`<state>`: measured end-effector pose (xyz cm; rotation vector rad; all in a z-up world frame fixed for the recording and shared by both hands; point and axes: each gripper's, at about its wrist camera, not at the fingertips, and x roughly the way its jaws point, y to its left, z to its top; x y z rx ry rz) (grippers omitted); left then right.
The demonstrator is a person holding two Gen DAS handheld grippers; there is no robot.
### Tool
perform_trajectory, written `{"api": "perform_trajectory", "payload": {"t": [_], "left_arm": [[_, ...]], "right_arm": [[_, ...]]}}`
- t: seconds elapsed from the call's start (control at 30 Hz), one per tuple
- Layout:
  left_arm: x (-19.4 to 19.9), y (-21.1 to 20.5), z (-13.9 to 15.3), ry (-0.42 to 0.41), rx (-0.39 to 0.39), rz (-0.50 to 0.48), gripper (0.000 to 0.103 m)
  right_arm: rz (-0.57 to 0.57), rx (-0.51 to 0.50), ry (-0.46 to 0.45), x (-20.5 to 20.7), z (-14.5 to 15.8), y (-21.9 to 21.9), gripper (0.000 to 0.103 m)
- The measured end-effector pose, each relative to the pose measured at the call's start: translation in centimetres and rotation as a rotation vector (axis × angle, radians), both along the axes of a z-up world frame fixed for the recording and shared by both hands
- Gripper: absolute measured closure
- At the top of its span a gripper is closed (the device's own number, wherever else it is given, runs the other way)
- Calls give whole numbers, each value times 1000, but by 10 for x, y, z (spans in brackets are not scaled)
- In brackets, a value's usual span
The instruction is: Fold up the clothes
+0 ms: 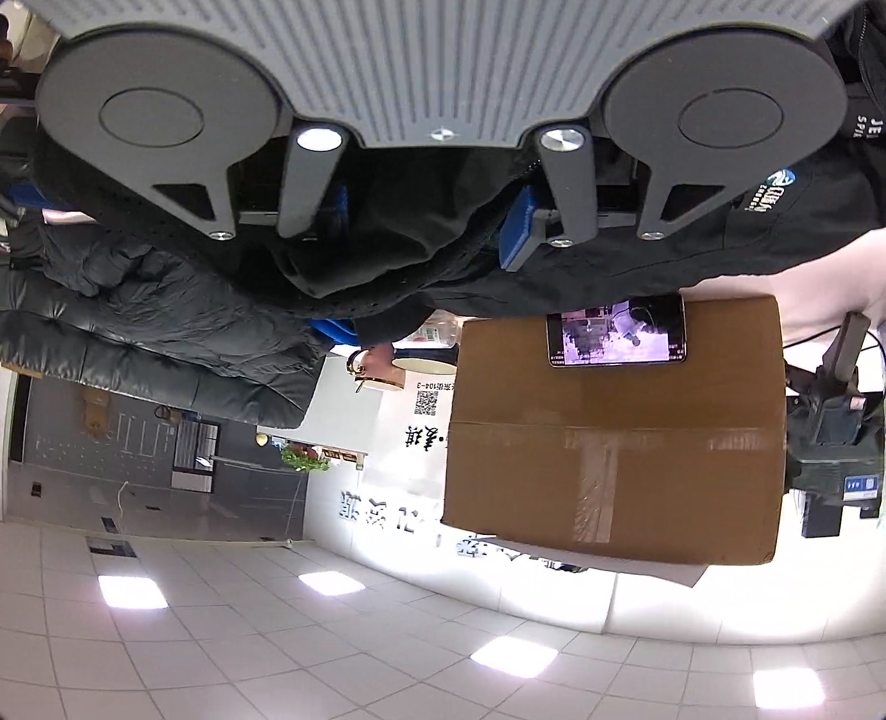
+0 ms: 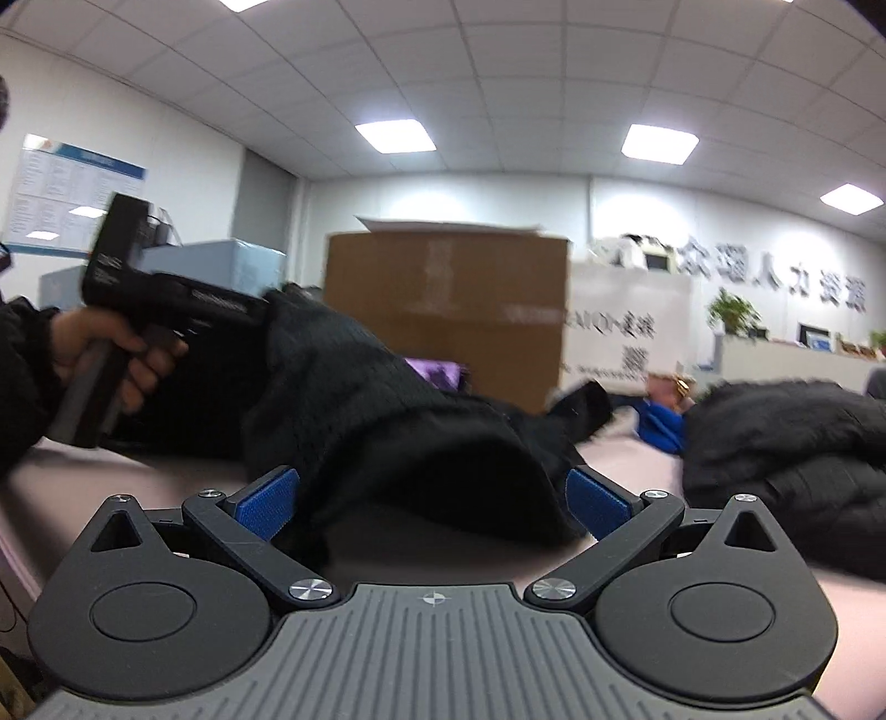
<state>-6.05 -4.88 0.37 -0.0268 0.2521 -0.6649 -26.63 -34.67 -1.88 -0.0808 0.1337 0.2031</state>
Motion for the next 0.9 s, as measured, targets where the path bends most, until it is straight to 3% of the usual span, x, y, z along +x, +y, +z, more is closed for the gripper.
{"api": "perform_trajectory", "payload": {"t": [0.1, 0.2, 0.3, 0.47, 0.57, 0.7, 0.8, 0.9], "left_arm": [[-3, 2, 0, -7, -11, 10, 56], [0, 5, 2, -8, -33, 20, 56], [-2, 7, 4, -9, -45, 13, 56], [-12, 10, 4, -12, -59, -10, 56], [-16, 12, 5, -16, -41, -14, 55], [-30, 12, 0, -17, 63, -14, 31], [-60, 23, -6, -63, 141, -60, 24], [-91, 48, -11, -97, 159, -72, 22]], "right_arm": [[-83, -58, 10, -4, -4, -9, 0], [-175, -179, 10, -6, -6, -15, 0], [-191, -235, 8, 2, -10, -19, 0], [32, -294, -43, 24, -16, -3, 0], [130, -378, -138, 30, -13, 20, 0], [202, -360, -314, 17, 1, 32, 0], [237, -317, -369, 12, 6, 34, 0], [217, -168, -375, 14, 11, 20, 1]]}}
